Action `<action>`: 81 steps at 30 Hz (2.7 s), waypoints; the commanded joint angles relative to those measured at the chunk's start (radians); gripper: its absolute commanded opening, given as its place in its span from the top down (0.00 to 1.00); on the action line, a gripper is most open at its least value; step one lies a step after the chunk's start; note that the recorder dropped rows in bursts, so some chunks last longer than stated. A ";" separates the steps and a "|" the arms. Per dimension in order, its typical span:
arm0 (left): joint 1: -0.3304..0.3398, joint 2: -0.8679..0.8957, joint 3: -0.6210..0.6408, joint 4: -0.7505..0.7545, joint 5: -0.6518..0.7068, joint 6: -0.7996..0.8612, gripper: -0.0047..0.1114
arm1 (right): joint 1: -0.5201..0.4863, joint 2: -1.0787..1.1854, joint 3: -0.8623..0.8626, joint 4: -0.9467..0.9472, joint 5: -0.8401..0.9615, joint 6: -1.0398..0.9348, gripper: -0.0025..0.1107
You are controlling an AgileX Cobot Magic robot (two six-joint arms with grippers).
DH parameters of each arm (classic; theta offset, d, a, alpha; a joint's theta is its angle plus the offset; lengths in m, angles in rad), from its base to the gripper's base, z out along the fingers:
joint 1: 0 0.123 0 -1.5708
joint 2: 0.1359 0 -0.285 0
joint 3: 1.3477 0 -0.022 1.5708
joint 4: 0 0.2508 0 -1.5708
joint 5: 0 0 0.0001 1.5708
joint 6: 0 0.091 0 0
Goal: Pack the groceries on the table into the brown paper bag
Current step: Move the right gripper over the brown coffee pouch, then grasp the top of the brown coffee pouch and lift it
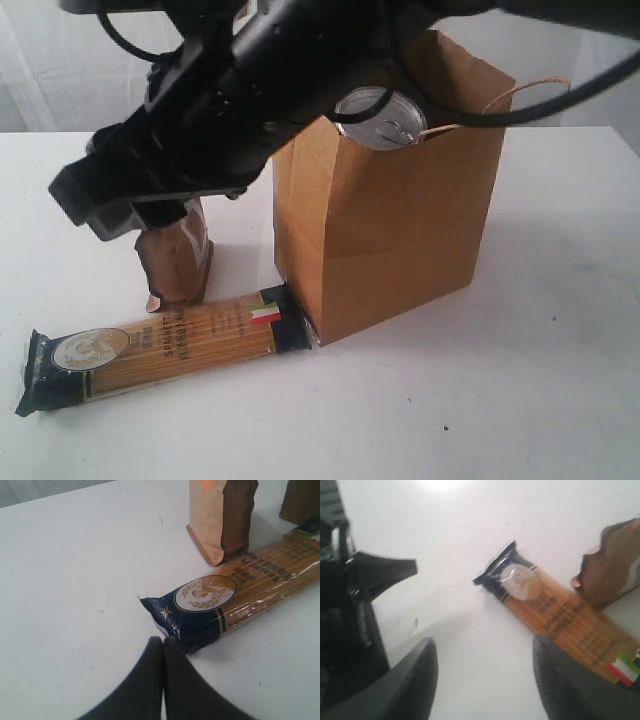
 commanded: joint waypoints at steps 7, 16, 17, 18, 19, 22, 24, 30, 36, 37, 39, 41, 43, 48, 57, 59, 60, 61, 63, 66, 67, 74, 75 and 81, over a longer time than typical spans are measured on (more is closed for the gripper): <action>0.004 -0.005 0.003 -0.002 0.003 -0.002 0.96 | 0.042 0.184 -0.126 -0.458 -0.218 0.466 0.32; 0.004 -0.005 0.003 -0.002 0.003 -0.002 0.96 | 0.042 0.272 -0.126 -0.697 -0.316 0.712 0.32; 0.004 -0.005 0.003 -0.002 0.003 -0.002 0.96 | 0.042 0.279 -0.126 -0.697 -0.324 0.717 0.32; 0.004 -0.005 0.003 -0.002 0.003 -0.002 0.96 | 0.042 0.288 -0.129 -0.697 -0.327 0.720 0.32; 0.004 -0.005 0.003 -0.002 0.003 -0.002 0.96 | 0.042 0.298 -0.136 -0.697 -0.329 0.726 0.32; 0.004 -0.005 0.003 -0.002 0.003 -0.002 0.96 | 0.042 0.328 -0.172 -0.697 -0.329 0.732 0.32; 0.004 -0.005 0.003 -0.002 0.003 -0.002 0.96 | 0.042 0.350 -0.199 -0.695 -0.329 0.736 0.32; 0.004 -0.005 0.003 -0.002 0.003 -0.002 0.96 | 0.040 0.431 -0.279 -0.697 -0.312 0.736 0.32; 0.004 -0.005 0.003 -0.002 0.003 -0.002 0.96 | 0.038 0.504 -0.316 -0.770 -0.306 0.807 0.32; 0.004 -0.005 0.003 -0.002 0.003 -0.002 0.96 | 0.038 0.511 -0.316 -0.791 -0.306 0.827 0.35; 0.004 -0.005 0.003 -0.002 0.003 -0.002 0.96 | 0.038 0.525 -0.316 -0.813 -0.306 0.834 0.44; 0.004 -0.005 0.003 -0.002 0.003 -0.002 0.96 | 0.038 0.538 -0.316 -0.813 -0.314 0.834 0.57; 0.004 -0.005 0.003 -0.002 0.003 -0.002 0.96 | 0.038 0.542 -0.316 -0.813 -0.318 0.834 0.78; 0.004 -0.005 0.003 -0.002 0.003 -0.002 0.96 | 0.038 0.500 -0.316 -0.825 -0.331 0.830 0.98; 0.004 -0.005 0.003 -0.002 0.003 -0.002 0.96 | 0.038 0.373 -0.316 -0.860 -0.347 0.797 0.98; 0.004 -0.005 0.003 -0.002 0.003 -0.002 0.96 | 0.038 0.340 -0.316 -0.860 -0.349 0.797 0.98; 0.004 -0.005 0.003 -0.002 0.003 -0.002 0.96 | 0.038 0.323 -0.316 -0.860 -0.351 0.797 0.98; 0.004 -0.005 0.003 -0.002 0.003 -0.002 0.96 | 0.038 0.306 -0.316 -0.860 -0.355 0.797 0.98; 0.004 -0.005 0.003 -0.002 0.003 -0.002 0.96 | 0.040 0.273 -0.316 -0.860 -0.367 0.797 0.98; 0.004 -0.005 0.003 -0.002 0.003 -0.002 0.96 | 0.040 0.223 -0.316 -0.860 -0.381 0.797 0.98; 0.004 -0.005 0.003 -0.002 0.003 -0.002 0.96 | 0.040 0.209 -0.316 -0.860 -0.381 0.797 0.98; 0.004 -0.005 0.003 -0.002 0.003 -0.002 0.96 | 0.040 0.103 -0.316 -0.860 -0.381 0.762 0.98; 0.004 -0.005 0.003 -0.002 0.003 -0.002 0.96 | 0.040 0.086 -0.316 -0.860 -0.381 0.758 0.98; 0.004 -0.005 0.003 -0.002 0.003 -0.002 0.96 | 0.040 -0.018 -0.316 -0.860 -0.377 0.695 0.98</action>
